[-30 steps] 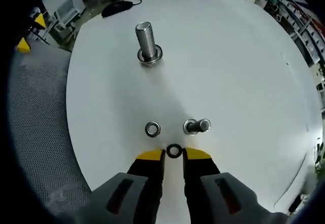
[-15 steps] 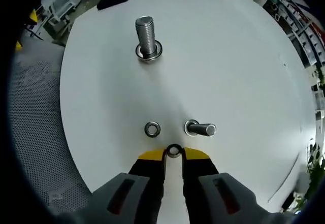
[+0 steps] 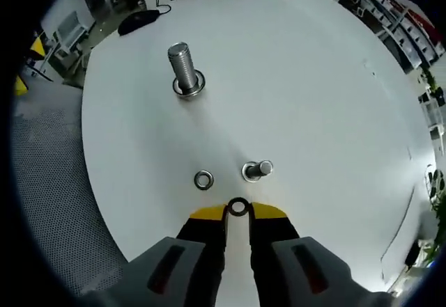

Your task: Place the washer onto the threaded stud by aligning its center hole with the stud, sliding it down to the base, and recovering from edge contact or off-axis alignment until the washer reaches the visible bottom stop.

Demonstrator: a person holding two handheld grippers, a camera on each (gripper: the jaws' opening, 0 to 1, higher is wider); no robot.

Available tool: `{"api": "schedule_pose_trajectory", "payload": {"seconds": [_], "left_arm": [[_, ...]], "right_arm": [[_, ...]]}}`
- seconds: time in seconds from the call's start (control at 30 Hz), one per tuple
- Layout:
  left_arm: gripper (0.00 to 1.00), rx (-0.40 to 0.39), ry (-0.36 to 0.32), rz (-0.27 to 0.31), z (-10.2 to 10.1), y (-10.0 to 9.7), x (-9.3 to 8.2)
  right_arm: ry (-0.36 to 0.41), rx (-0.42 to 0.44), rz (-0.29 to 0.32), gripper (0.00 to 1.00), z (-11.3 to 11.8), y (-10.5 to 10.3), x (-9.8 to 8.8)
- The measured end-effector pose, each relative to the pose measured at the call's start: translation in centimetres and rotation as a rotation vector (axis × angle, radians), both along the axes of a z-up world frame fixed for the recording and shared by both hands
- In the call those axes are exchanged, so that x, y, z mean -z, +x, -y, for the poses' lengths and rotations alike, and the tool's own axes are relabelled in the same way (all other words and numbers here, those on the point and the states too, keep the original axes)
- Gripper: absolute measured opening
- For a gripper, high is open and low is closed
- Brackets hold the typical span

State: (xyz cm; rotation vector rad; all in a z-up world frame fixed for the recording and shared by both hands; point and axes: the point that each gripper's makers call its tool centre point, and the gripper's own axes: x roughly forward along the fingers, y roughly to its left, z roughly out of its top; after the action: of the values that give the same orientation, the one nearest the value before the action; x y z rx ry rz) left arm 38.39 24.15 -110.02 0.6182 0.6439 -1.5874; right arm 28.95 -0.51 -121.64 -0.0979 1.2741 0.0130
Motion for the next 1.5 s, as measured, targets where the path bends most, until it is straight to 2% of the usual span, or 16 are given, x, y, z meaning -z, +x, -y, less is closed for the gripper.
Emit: {"api": "schedule_pose_trajectory", "payload": {"seconds": [0.13,0.27,0.37,0.47,0.53,0.8,1.13,1.27,1.4,1.5], "left_arm": [[0.24,0.007,0.004,0.003,0.0,-0.2,0.0],[0.24,0.01,0.01,0.006,0.0,-0.2,0.2],[0.24,0.006,0.012,0.008,-0.1,-0.1,0.3],[0.24,0.007,0.015,0.014,-0.1,-0.2,0.3],[0.24,0.014,0.018,0.018,-0.2,-0.3,0.3],[0.24,0.014,0.022,0.028,-0.3,-0.1,0.3],[0.24,0.011,0.024,0.028,-0.3,-0.1,0.3],[0.24,0.015,0.027,0.027,-0.3,-0.1,0.4],[0.24,0.018,0.032,0.024,-0.3,-0.2,0.5],[0.24,0.021,0.034,0.024,-0.3,-0.2,0.5]], "right_arm": [[-0.011,-0.004,0.033,0.14,1.6,0.9,-0.9],[-0.019,-0.009,0.052,0.14,1.1,1.3,-2.9],[-0.037,-0.021,0.064,0.14,1.5,1.0,-3.1],[-0.056,-0.046,0.087,0.14,2.0,1.6,-3.3],[-0.055,-0.05,0.092,0.14,1.4,1.9,-3.9],[-0.083,-0.084,0.123,0.14,1.4,2.8,-4.2],[-0.072,-0.096,0.118,0.14,1.1,3.9,-3.4],[-0.078,-0.114,0.103,0.14,1.6,4.1,-2.6],[-0.068,-0.121,0.086,0.14,1.2,4.2,-2.4],[-0.058,-0.114,0.072,0.14,1.8,3.9,-1.4]]}}
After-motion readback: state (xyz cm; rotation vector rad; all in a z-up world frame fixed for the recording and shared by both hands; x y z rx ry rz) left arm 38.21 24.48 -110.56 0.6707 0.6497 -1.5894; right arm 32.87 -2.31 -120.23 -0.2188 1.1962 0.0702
